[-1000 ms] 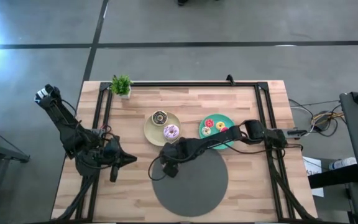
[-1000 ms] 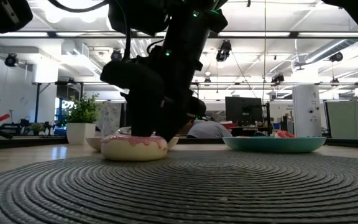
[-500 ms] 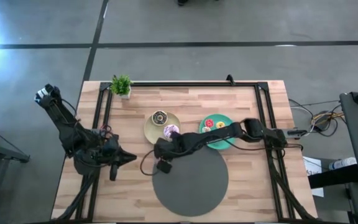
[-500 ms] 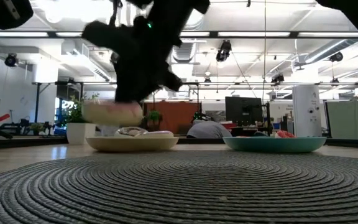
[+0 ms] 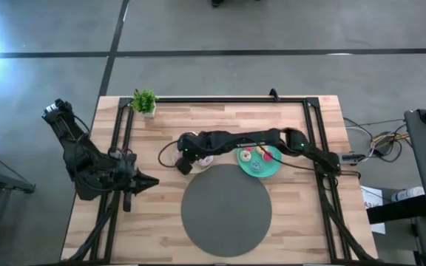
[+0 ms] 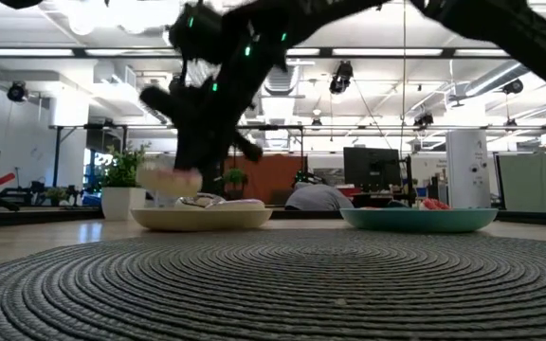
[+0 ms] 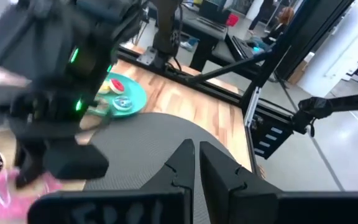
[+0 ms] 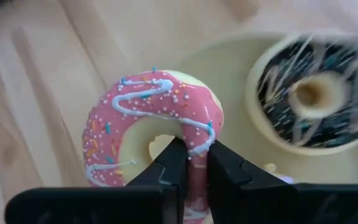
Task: Pick & Place donuts
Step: Put the big pink donut on the gray plate, then return to Home Position
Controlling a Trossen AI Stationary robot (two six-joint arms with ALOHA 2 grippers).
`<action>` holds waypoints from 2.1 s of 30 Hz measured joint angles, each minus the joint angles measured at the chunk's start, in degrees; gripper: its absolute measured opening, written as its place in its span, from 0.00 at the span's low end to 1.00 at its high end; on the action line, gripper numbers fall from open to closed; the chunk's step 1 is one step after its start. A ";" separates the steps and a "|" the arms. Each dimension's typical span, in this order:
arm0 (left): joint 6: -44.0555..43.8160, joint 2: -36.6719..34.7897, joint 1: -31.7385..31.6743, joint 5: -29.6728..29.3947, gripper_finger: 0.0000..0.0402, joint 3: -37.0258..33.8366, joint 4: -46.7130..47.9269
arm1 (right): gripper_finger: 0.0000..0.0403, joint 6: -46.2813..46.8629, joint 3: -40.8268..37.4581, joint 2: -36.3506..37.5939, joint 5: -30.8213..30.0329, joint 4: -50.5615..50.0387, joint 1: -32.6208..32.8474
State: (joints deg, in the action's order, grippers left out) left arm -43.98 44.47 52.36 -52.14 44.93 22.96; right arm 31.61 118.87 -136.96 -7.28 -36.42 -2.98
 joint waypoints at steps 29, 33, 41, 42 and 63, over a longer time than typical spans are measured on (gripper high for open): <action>-4.11 -0.24 -0.02 -1.95 0.00 -0.96 7.05 | 0.44 -3.47 8.15 -5.82 -4.31 -7.21 -0.55; -15.98 -0.15 -0.02 -1.81 0.00 -6.81 12.15 | 0.47 -5.02 8.40 -5.71 -4.45 -7.52 -0.55; -32.50 -1.99 -0.29 -7.29 0.00 -16.20 8.57 | 0.49 -6.43 10.92 -5.62 -4.50 -12.69 -0.55; -33.43 -2.23 -0.47 -7.64 0.00 -16.94 8.56 | 0.49 -6.64 11.55 -5.62 -4.55 -13.75 -0.48; -13.30 -3.95 -14.05 12.30 0.00 -23.57 -19.74 | 0.48 -5.64 5.37 11.60 -10.95 -25.55 11.73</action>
State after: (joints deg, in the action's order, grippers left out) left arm -57.28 40.52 38.30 -39.84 21.36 3.22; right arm 25.97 124.25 -125.36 -18.23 -61.97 8.75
